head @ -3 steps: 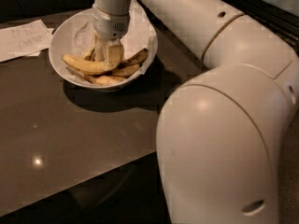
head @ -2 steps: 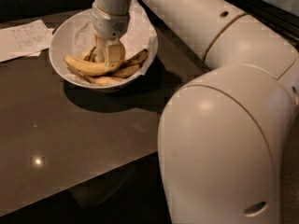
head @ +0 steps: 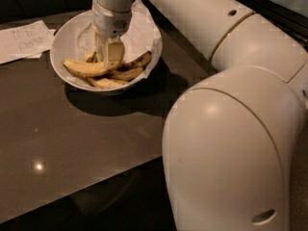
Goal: Pick banana from white bowl
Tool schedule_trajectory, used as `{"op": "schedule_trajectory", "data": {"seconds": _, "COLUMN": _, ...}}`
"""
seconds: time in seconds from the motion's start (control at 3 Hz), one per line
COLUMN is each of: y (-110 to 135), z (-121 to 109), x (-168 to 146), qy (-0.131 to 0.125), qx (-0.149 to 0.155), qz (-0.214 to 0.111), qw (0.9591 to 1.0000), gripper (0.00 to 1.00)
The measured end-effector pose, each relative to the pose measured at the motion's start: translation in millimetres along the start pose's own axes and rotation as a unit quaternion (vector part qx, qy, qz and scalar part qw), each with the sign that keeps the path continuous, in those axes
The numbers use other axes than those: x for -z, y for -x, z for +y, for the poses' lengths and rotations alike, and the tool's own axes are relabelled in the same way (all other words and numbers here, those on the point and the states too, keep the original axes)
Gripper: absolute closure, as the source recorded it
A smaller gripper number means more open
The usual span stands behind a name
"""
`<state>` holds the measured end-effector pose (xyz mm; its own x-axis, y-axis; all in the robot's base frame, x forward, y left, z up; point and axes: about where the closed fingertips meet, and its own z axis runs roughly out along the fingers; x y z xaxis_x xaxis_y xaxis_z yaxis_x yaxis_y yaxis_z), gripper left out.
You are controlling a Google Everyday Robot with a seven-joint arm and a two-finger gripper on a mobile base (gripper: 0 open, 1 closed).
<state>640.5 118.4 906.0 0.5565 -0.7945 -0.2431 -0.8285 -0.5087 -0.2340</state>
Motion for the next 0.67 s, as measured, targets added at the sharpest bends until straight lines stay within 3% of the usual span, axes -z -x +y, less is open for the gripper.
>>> {"op": "schedule_trajectory", "data": {"seconds": 0.33, "y": 4, "z": -4, "x": 16, "qy": -0.009, "qx": -0.021, "qz": -0.002, "qw": 0.9997, "gripper": 1.00}}
{"op": "schedule_trajectory", "data": {"seconds": 0.67, "y": 12, "z": 1, "x": 48, "qy": -0.052, "qx": -0.037, "qz": 0.001, "qw": 0.9980, "gripper": 1.00}}
